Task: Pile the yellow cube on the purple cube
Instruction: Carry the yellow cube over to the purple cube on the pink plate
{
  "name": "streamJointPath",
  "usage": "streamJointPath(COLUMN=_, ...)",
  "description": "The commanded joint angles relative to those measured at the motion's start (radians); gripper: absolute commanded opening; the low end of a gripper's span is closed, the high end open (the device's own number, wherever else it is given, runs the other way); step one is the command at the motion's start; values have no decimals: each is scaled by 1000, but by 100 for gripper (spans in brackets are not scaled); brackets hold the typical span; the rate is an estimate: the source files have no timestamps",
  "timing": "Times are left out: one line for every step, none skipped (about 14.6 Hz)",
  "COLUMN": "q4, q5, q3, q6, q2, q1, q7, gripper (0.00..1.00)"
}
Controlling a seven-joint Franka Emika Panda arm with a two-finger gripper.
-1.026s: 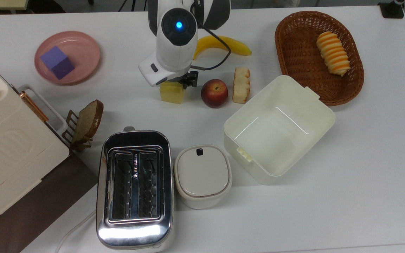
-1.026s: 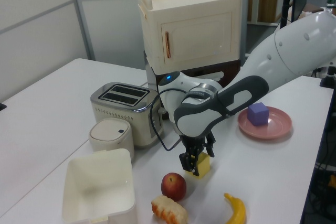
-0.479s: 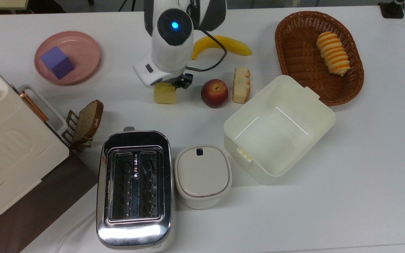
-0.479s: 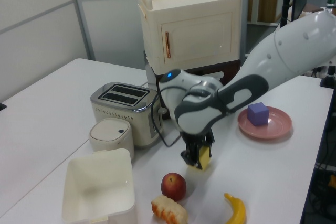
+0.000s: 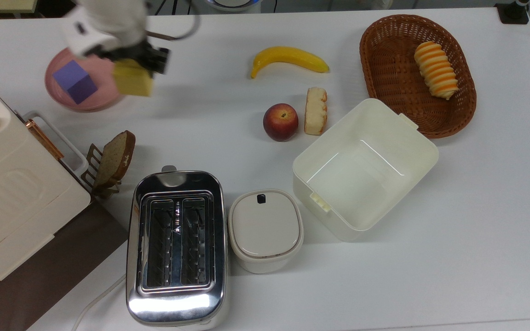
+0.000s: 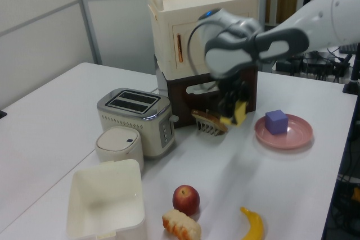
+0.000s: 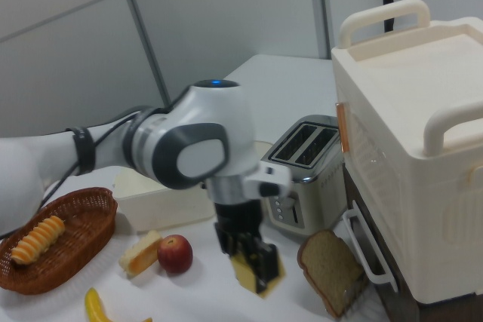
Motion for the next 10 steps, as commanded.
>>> streamJointPath(q4=36, q5=-4, q3=-1, q6=-18, q2=6, q1=-109, q7=-90, gripper=38)
streamJointPath(q4=37, q5=-3, q3=-1, q6=-20, q2=6, q1=-142, q7=-128, gripper=39)
streamJointPath(q4=37, q5=-4, q3=-1, q6=-18, q2=7, q1=-170, q7=-162, gripper=39)
streamJointPath(q4=37, q5=-4, q3=-1, q6=-14, q2=10, q1=-198, q7=-182, gripper=39)
streamJointPath(q4=37, q5=-6, q3=-1, q6=-9, q2=13, q1=-227, q7=-199, gripper=39)
streamJointPath(q4=37, q5=-7, q3=-1, q6=-4, q2=16, q1=-251, q7=-219, gripper=39)
streamJointPath(q4=33, q5=-7, q3=-1, q6=6, q2=16, q1=-271, q7=-239, gripper=39)
streamJointPath(q4=30, q5=-7, q3=-1, q6=18, q2=21, q1=-288, q7=-253, gripper=39)
streamJointPath(q4=30, q5=-9, q3=-1, q6=32, q2=29, q1=-301, q7=-256, gripper=39)
streamJointPath(q4=25, q5=-17, q3=-3, q6=55, q2=53, q1=-307, q7=-256, gripper=39)
